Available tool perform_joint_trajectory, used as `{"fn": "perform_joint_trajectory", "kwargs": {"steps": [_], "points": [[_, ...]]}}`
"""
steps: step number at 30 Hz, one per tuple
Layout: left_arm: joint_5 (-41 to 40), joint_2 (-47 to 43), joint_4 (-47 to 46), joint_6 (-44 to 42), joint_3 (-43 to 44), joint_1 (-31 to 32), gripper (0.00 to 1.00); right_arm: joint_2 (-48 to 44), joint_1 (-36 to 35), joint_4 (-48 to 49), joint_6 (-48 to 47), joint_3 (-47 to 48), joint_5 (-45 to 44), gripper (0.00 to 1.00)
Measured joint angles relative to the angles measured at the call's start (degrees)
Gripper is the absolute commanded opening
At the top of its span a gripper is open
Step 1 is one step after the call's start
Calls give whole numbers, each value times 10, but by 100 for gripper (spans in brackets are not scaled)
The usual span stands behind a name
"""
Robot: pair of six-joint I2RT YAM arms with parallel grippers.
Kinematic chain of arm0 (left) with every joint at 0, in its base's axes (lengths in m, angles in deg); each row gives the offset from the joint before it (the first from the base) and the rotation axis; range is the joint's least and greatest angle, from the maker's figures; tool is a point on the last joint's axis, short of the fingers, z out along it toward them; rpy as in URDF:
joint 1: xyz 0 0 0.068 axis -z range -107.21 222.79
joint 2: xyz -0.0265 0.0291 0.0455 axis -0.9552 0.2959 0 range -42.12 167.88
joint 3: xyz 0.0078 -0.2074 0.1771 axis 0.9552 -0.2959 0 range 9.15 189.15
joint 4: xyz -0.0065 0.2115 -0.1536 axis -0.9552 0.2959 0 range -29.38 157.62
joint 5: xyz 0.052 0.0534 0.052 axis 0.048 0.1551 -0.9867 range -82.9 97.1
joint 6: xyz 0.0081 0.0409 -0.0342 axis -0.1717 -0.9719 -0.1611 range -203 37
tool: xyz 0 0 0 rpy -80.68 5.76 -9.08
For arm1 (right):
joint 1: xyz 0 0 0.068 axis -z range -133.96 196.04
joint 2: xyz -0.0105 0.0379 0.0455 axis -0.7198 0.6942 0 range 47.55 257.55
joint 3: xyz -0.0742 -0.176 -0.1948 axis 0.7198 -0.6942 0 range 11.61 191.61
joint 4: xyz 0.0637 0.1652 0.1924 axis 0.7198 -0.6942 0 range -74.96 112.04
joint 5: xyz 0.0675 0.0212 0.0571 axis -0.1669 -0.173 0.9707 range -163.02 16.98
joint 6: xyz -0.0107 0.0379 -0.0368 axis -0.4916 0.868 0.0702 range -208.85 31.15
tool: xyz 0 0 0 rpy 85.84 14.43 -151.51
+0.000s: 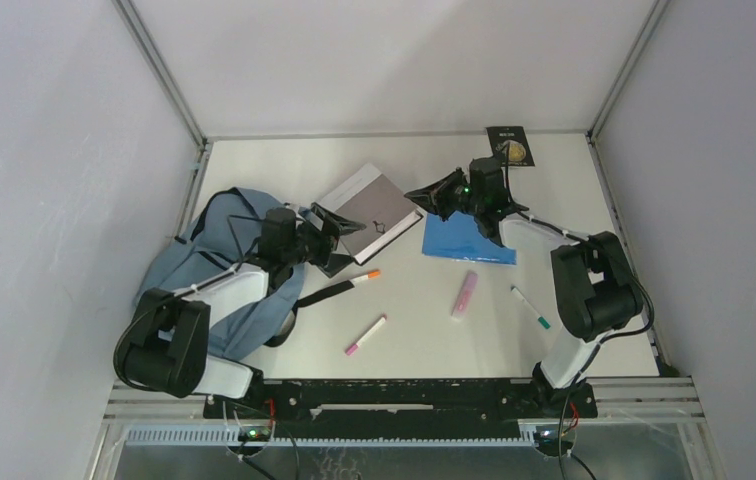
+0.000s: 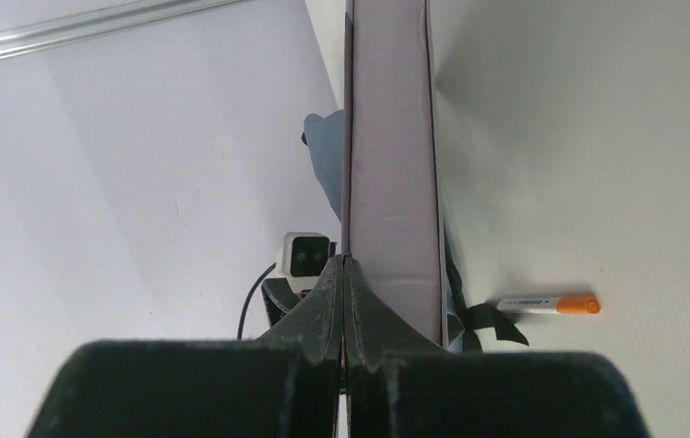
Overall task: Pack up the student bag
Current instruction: Pick up the book from the center of the board.
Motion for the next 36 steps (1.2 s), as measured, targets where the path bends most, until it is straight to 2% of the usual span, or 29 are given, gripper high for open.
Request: {"fn": "perform_joint_trajectory", "kwargs": {"steps": [11,23,26,32,34,36], "points": [[-3,-3,-7,2,-25,3,100,3,5,7,17,-7,1,0],[-3,58,-100,33,-25,11,100,13,1,16,28,-8,5,0],[-3,63,-119,42,-25,12,97,15,-3,18,29,-12,5,0],[-3,62,-144,47,-23,12,82,15,-4,26,29,-36,5,0],[-3,62,-146,47,-21,11,70,15,-4,27,27,-45,5,0],[-4,62,-146,50,-17,10,51,15,-3,26,26,-49,5,0]]}}
